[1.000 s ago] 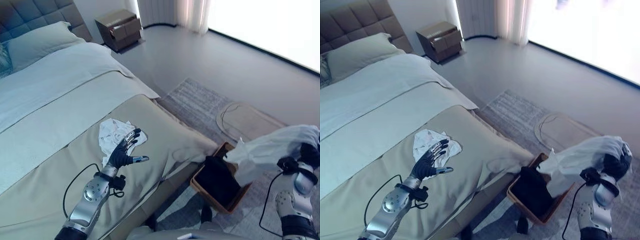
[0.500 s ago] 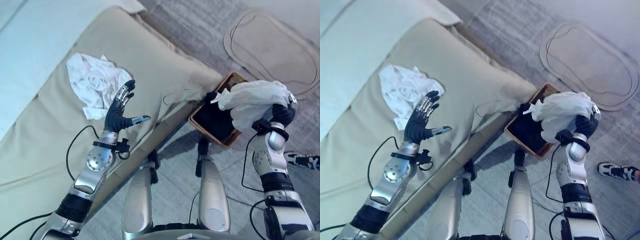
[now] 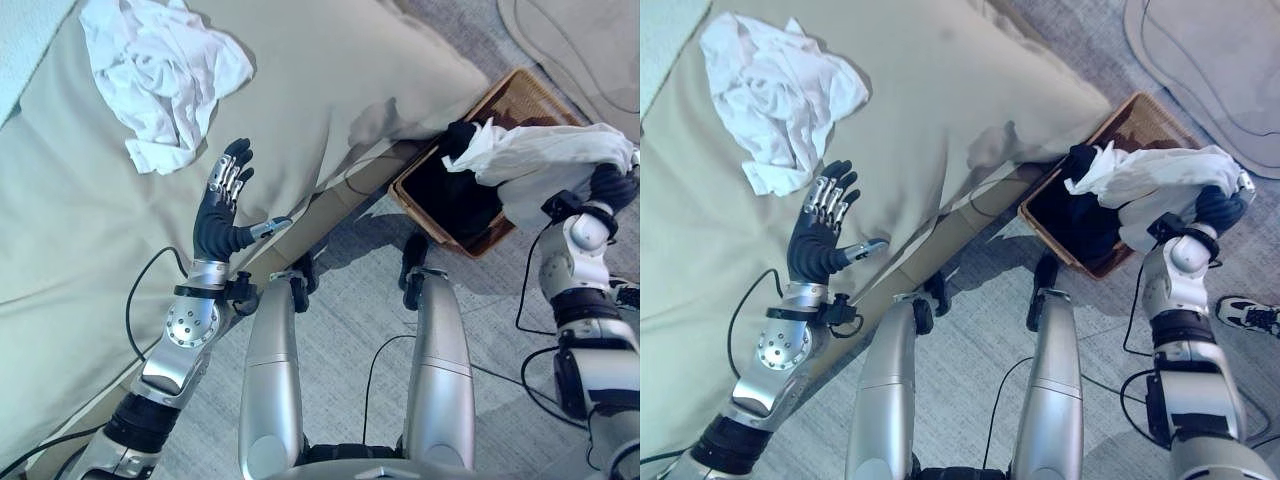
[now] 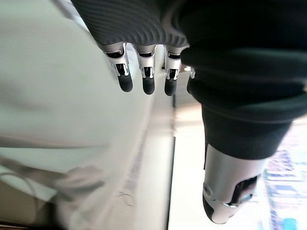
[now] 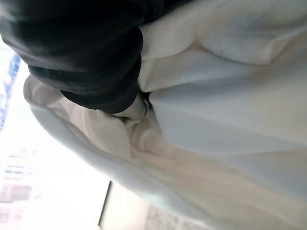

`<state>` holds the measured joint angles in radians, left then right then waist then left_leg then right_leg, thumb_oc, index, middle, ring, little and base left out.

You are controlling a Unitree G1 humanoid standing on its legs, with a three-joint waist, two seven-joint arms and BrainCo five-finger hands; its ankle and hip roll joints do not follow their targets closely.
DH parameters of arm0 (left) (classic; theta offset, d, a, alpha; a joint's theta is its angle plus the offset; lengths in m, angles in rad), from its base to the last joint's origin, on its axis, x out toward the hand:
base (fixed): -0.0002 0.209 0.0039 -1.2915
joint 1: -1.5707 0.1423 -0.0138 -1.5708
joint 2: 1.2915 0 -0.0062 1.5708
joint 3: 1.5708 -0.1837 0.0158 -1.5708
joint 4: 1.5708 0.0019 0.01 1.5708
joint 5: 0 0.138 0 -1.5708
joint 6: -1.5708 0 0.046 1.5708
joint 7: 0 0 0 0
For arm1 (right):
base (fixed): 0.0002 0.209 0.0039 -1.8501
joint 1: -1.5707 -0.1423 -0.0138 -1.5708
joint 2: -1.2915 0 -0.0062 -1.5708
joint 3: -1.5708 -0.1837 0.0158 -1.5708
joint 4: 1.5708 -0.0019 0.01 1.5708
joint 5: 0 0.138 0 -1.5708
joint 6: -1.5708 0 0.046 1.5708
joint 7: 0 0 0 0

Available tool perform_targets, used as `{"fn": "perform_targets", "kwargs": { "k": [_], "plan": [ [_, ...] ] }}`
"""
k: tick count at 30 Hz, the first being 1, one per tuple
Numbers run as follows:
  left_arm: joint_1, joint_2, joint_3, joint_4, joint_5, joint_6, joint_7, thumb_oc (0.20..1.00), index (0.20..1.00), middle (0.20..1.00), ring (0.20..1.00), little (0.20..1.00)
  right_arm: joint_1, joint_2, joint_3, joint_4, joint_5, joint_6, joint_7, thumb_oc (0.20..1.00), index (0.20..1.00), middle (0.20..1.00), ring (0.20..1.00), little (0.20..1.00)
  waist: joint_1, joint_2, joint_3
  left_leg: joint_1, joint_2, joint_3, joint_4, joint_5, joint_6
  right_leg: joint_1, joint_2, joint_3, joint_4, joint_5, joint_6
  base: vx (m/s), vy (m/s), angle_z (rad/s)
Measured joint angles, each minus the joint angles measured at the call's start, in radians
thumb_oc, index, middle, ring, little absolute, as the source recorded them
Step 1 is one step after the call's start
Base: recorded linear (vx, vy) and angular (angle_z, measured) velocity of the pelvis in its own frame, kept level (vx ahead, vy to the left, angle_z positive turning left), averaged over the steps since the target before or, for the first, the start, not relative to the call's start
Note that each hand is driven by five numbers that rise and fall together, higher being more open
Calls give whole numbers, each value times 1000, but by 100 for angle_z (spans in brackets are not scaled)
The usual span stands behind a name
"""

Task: Pick up clothes into the bucket

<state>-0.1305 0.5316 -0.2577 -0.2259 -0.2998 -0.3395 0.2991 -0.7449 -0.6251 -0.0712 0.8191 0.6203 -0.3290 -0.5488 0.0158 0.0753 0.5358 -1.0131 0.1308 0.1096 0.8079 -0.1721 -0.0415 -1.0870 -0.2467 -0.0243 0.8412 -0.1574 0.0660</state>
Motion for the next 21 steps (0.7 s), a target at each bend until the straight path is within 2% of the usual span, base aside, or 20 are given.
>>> {"fn": "perform_targets", "kwargs": {
  "k": [3,6,8,13,16,21],
  "plan": [
    [-3,1,0,0,-3,-2,4,1000,1000,1000,1000,1000,-67,-40,53,66,-1,19,12,200,200,200,200,200,-1,1,0,-7,-14,4,-22,-1,-2,-16,-5,6,-16,1,2,-24,39,-2],
    [1,1,-3,-1,-31,-2,7,1000,1000,1000,1000,1000,-144,-87,73,104,-1,32,14,200,200,200,200,200,1,1,0,-19,-27,21,-43,8,12,-43,-17,19,-24,8,5,-9,25,0],
    [2,0,-4,-1,-33,-2,12,1000,1000,1000,1000,1000,-151,-110,96,68,-9,32,14,200,200,200,200,200,0,2,0,-30,-29,24,-49,10,14,-56,-18,20,-28,11,5,0,0,0],
    [-17,1,-30,-1,-41,-3,15,1000,1000,1000,1000,1000,-187,-125,163,144,-36,52,26,200,200,200,200,200,2,3,0,-36,-35,27,-46,13,9,-66,-27,19,-19,16,2,1,1,2],
    [-59,2,-37,-1,-41,-3,16,1000,1000,1000,1000,1000,-201,-96,167,169,-65,62,43,200,200,200,200,200,6,5,1,-39,-38,27,-44,13,8,-74,-34,16,-2,11,-5,-7,8,8],
    [-76,10,-43,-1,-41,-20,22,1000,1000,1000,1000,1000,-248,-93,239,267,-143,86,61,200,200,200,200,200,27,9,2,-52,-39,25,-32,9,15,-87,-34,20,2,8,-9,-4,3,-1]
  ]
}}
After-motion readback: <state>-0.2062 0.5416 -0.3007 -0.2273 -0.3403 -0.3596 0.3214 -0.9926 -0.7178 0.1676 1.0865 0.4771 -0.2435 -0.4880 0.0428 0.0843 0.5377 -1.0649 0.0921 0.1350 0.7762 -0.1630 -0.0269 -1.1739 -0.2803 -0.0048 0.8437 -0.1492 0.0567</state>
